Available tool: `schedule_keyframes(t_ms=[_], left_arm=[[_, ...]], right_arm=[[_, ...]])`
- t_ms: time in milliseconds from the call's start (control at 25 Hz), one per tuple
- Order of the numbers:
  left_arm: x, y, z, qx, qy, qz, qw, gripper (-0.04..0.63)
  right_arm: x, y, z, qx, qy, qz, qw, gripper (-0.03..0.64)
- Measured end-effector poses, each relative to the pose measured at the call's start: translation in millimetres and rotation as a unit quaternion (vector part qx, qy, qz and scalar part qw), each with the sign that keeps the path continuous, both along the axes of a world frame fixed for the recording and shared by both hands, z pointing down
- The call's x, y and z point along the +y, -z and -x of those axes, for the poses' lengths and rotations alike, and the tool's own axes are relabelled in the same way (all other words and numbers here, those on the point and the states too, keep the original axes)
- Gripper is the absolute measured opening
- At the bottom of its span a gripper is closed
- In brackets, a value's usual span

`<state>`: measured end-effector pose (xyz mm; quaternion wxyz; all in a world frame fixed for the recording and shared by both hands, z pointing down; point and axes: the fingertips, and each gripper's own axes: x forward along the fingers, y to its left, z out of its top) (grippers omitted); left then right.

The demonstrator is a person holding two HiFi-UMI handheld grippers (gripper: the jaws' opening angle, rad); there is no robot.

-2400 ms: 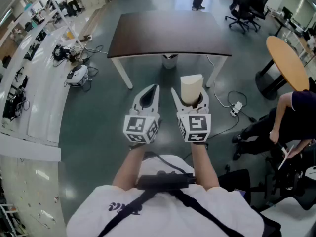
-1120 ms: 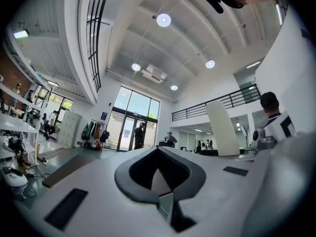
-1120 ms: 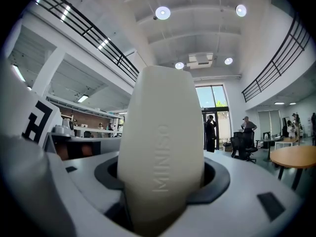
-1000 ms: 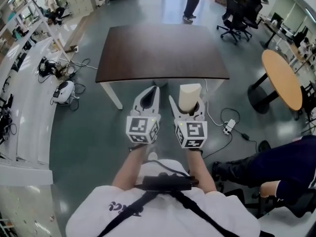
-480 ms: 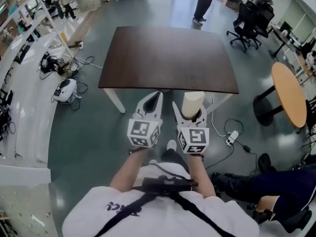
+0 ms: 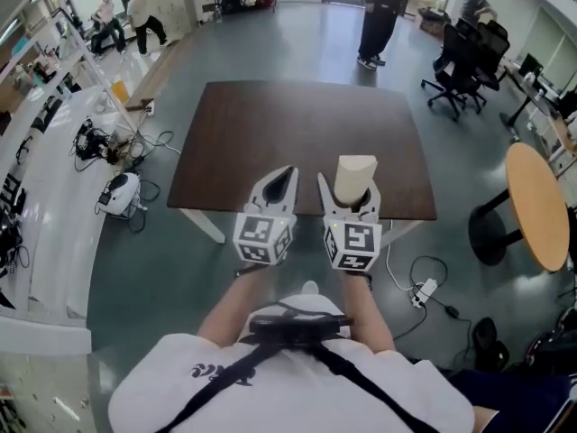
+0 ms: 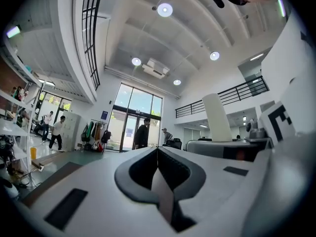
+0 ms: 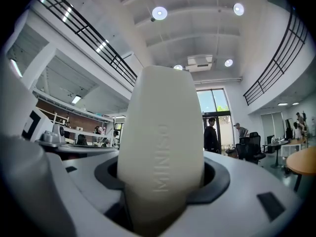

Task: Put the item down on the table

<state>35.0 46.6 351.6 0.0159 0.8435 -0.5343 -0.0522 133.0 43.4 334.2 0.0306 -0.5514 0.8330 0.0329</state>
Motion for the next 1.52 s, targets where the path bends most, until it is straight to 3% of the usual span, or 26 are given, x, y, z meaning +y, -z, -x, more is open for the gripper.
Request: schedule_keyframes(t_ms=[160,520,880,1120,1320,1520], left_arm=[[-50,11,-14,-0.006,0.016,-0.003,0.9999,0.012],[-131,-17,-6,-0.018,0.052,0.033,0.9979,0.012],[-230,-10,30,0.009,0.036,0.023,0.9991,0.012],[-284,1,67,0.027,0.003,0.008,0.9996,0.012],[-310,-14,106,0.04,-0.026,0.015,0.9988,0.011],[-340,-34,125,0.051,-0.044,0.021,0.9975,0.012]], right_arm=[[-59,5,-14,-0.01,0.029,0.01,0.999,0.31],[-142,-27,7,-0.014,0.092,0.049,0.994,0.31],[-226,-29,42,0.011,0.073,0.061,0.995,0.31],[-276,-23,90,0.026,0.057,0.051,0.997,0.31],[-309,-33,119,0.034,0.02,0.059,0.997,0.31],[-336,-56,118,0.043,-0.018,0.084,0.995,0.31]])
